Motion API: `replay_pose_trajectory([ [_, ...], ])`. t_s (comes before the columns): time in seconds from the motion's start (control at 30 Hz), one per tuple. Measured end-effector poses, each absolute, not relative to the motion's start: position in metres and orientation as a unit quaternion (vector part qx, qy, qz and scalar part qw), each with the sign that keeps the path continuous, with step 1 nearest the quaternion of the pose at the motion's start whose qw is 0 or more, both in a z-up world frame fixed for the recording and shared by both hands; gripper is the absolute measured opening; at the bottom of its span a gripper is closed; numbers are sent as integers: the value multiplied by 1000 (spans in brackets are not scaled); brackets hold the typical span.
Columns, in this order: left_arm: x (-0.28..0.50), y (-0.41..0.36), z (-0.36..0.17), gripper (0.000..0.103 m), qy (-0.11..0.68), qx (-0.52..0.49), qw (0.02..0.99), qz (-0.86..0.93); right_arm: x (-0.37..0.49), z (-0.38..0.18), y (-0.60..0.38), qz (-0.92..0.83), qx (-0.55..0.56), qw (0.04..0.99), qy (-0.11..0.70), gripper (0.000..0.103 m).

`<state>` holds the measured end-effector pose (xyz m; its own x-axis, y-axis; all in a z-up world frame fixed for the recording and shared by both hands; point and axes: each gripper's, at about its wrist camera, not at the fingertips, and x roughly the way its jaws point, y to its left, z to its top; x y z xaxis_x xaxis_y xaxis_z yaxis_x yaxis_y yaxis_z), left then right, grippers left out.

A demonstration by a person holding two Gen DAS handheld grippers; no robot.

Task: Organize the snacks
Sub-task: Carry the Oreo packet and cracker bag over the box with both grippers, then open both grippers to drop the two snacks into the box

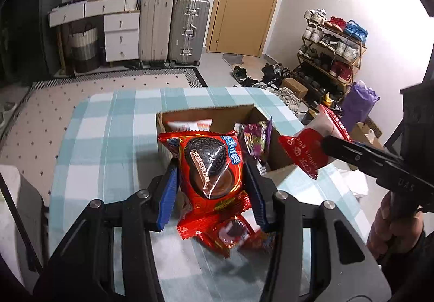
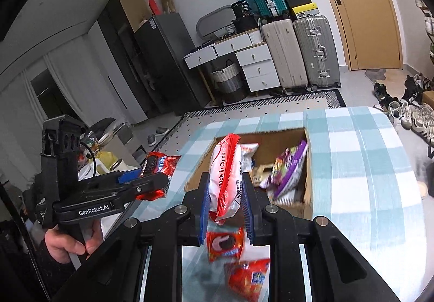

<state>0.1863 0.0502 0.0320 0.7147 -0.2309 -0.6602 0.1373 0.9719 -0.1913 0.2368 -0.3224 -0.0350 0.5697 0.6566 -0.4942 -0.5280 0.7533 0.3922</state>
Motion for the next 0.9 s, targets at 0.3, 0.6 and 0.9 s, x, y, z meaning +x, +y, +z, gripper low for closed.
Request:
replay_pose_trajectory([
  [0.3,235,33,37,44,365,-39,925,-94,276,-32,-307,331,85,881,326,21],
  [0.6,281,23,28,44,377,-31,921,-90,319,-48,-301,314,84,881,343,21],
  [0.9,312,18,2,44,397,-32,912,-96,338,-68,-289,317,72,877,354,22],
])
